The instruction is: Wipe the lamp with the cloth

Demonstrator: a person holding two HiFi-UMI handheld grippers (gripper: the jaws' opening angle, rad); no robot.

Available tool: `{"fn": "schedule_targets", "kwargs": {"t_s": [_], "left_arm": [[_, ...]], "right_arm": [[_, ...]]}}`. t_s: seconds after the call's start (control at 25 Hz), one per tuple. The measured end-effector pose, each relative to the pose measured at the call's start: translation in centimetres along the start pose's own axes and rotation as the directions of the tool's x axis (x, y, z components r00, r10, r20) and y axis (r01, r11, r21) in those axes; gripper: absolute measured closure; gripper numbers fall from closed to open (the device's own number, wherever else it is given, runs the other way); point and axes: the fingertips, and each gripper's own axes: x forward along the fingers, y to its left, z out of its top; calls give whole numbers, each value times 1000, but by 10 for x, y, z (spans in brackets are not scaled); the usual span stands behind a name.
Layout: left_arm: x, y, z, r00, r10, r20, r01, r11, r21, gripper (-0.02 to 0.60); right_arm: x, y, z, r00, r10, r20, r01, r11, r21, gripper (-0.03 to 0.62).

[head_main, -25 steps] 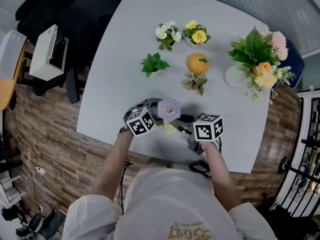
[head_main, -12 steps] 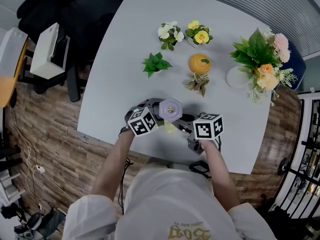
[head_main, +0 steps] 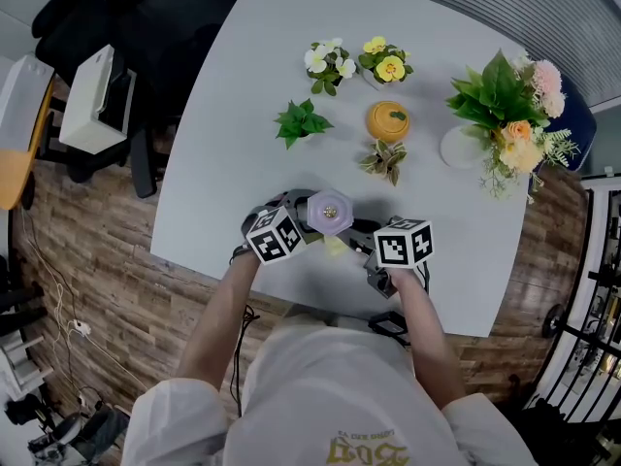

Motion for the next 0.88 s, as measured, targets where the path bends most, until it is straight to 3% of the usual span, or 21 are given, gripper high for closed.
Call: {"fn": "schedule_targets", "kwargs": {"t_s": [0.88], "left_arm": [[0,0,0,1000,1,1,-1,1000,1,276]], "right_arm": [[4,-19,-4,994,-107,-12,105,989,-105,497]]}}
